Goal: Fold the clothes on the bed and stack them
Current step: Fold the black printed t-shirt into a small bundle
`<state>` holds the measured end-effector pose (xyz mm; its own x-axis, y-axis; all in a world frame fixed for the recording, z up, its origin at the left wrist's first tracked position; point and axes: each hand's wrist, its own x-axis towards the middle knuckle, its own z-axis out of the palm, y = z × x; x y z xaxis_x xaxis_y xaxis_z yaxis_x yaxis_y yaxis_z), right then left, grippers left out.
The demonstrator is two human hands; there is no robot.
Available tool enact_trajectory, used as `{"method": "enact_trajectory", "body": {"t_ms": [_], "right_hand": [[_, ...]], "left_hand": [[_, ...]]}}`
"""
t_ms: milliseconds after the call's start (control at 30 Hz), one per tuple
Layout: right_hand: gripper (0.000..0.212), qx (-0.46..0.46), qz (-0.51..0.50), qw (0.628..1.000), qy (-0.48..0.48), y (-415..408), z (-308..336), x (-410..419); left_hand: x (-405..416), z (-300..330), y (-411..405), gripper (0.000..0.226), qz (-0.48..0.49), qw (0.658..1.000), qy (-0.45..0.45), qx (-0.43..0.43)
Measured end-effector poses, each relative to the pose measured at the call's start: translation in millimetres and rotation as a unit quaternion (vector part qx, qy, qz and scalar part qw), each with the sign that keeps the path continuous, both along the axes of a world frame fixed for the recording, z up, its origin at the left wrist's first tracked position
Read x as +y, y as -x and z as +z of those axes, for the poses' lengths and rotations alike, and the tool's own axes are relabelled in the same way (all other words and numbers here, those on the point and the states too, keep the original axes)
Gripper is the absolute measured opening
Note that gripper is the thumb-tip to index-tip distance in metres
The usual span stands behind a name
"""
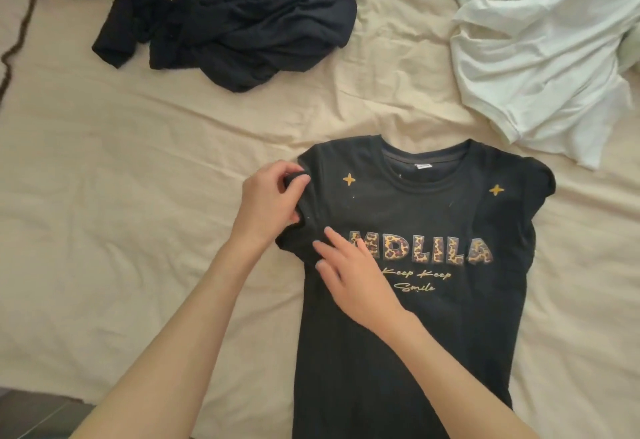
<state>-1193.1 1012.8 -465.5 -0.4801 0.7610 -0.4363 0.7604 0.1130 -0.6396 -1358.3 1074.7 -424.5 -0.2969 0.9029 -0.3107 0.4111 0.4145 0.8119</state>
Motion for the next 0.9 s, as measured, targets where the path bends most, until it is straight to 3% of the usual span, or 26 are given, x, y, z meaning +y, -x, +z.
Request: {"method": "enact_trajectory", "body": {"t_ms": [33, 67, 133, 167, 200, 267, 333, 500, 633, 767, 900], "right_hand": [[0.038, 0.049, -0.120, 0.990, 0.054, -10.5, 7.2, 3.7], [0.034, 0.094, -0.248, 0.958, 0.111, -23.0, 14.6, 8.0], [0.027, 0.162, -0.443, 0.859, 0.198, -50.2, 24.9, 14.6], [0.024, 0.164, -0.488, 0.831, 0.211, -63.0, 27.3, 16.2], [0.022, 0.145, -0.496, 0.833, 0.198, -73.0, 28.4, 18.2], [0.018, 0.098, -0.472, 0.863, 0.151, -83.4, 27.7, 26.3], [0.021, 0.078, -0.412, 0.902, 0.102, -78.8, 24.8, 43.5], [0.045, -0.001, -0.151, 0.988, -0.026, -25.2, 10.3, 103.2], [0.048, -0.089, -0.030, 0.994, -0.055, 15.3, -6.6, 130.4], [0.031, -0.123, -0.071, 0.990, -0.025, 27.4, -20.6, 143.4], [0.025, -0.081, -0.111, 0.990, 0.011, 23.7, -19.7, 145.3]], "left_hand": [[1.0, 3.9, -15.4, 0.004, -0.032, 0.999, -0.002, -0.007], [0.5, 7.6, -32.0, 0.011, -0.077, 0.997, -0.003, -0.011], [-4.7, 8.1, -60.1, 0.028, -0.179, 0.984, 0.009, 0.003], [-9.6, 6.4, -68.6, 0.031, -0.207, 0.978, 0.004, 0.031], [-16.7, 3.8, -72.7, 0.031, -0.215, 0.974, -0.013, 0.078], [-36.6, -2.3, -70.9, 0.031, -0.191, 0.963, -0.045, 0.183], [-59.4, -10.9, -64.1, 0.043, -0.142, 0.959, -0.016, 0.246], [-84.5, -39.7, -57.5, 0.080, -0.122, 0.969, 0.095, 0.191], [-80.1, -48.0, -69.7, 0.055, -0.129, 0.964, 0.080, 0.219], [-97.3, -52.8, -61.3, 0.043, -0.126, 0.966, 0.032, 0.223], [-114.6, -54.9, -44.7, 0.046, -0.150, 0.957, 0.005, 0.247]]}}
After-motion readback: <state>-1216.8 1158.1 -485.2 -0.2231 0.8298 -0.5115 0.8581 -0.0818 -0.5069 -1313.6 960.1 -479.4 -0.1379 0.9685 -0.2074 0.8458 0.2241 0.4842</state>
